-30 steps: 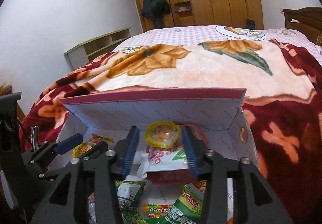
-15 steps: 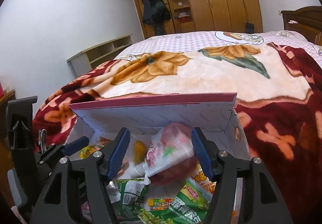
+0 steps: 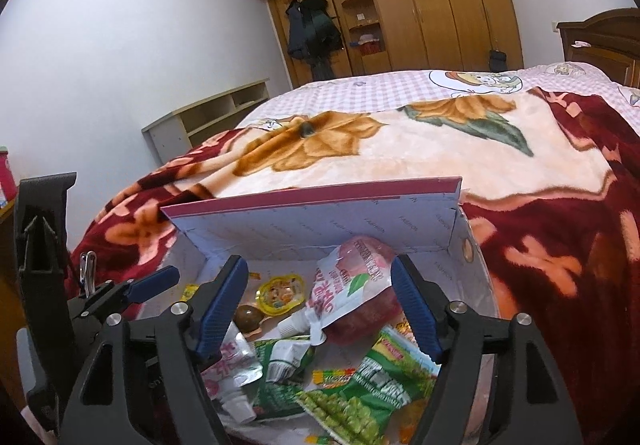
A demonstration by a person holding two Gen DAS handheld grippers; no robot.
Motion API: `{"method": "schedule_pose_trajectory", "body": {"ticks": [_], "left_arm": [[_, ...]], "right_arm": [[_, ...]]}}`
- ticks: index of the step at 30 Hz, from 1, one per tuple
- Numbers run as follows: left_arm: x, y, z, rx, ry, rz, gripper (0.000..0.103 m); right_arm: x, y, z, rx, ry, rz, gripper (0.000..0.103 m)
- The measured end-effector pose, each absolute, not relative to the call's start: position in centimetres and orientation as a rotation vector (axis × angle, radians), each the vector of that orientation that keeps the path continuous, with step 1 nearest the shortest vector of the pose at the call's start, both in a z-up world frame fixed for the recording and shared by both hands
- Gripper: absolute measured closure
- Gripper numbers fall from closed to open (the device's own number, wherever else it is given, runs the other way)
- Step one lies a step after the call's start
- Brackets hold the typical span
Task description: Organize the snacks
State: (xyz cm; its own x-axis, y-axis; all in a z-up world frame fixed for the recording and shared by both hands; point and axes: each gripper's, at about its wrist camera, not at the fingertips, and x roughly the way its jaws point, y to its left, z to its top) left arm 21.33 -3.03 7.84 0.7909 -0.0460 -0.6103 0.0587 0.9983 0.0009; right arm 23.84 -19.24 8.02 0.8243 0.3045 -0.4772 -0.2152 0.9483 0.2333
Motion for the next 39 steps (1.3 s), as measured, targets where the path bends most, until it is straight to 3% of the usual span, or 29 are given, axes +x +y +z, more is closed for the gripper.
{"method": "schedule_pose_trajectory", "body": {"ticks": [17, 39], "left_arm": [[15.4, -0.9, 9.8, -0.012, 0.619, -0.041, 0.032], [11.8, -1.9, 6.7, 0.017, 0.695, -0.057, 0.032]], "right_arm": [[18.3, -18.8, 8.7, 0.201, 0.502, 0.288, 0.027], [14.3, -19.5, 5.2, 0.231, 0.585, 0.223, 0.027]]}}
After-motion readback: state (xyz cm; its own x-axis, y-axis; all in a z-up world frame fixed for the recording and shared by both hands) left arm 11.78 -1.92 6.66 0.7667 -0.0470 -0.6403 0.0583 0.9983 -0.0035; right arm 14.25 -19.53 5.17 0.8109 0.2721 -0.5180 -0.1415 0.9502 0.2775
